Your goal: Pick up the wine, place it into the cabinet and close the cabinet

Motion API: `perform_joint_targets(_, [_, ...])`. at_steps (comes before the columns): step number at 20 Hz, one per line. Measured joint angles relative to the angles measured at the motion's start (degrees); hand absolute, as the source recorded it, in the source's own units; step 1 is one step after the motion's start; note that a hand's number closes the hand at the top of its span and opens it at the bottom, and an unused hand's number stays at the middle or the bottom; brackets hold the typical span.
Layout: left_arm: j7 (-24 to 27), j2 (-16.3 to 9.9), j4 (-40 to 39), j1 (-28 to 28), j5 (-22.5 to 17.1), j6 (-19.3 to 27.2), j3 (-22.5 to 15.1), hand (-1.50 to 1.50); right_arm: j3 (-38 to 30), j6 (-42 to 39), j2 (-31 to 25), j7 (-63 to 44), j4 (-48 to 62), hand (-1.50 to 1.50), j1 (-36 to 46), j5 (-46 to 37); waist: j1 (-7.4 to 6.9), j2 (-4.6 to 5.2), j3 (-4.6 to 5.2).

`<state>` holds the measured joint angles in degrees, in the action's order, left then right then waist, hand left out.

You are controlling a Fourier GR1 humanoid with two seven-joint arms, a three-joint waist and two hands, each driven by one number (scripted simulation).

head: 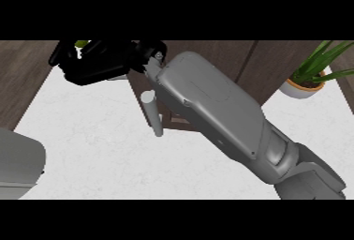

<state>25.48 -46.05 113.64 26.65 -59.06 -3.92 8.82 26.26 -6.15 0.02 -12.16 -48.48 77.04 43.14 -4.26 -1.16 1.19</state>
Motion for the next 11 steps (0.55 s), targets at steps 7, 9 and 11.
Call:
perform_joint_targets(7, [-1.41,0.26,2.19,-0.78,-1.05,-0.27,-1.31,-1.5,-0.22,-2.52,0.03,4.2,0.78,1.5,-0.7,0.49,0.35,-0.27,0.83])
perform_joint_targets(9, [-1.83,0.32,2.7,-1.11,-1.26,-0.17,-1.81,-1.5,-0.32,-3.3,0.01,4.88,0.85,1.5,-0.77,1.0,0.5,-0.22,1.02])
perform_joint_targets(11, [-2.41,0.45,3.24,-1.64,-1.66,0.19,-2.52,-1.5,-0.06,-3.89,0.02,5.6,0.97,1.5,-0.59,1.33,0.83,-0.12,1.18])
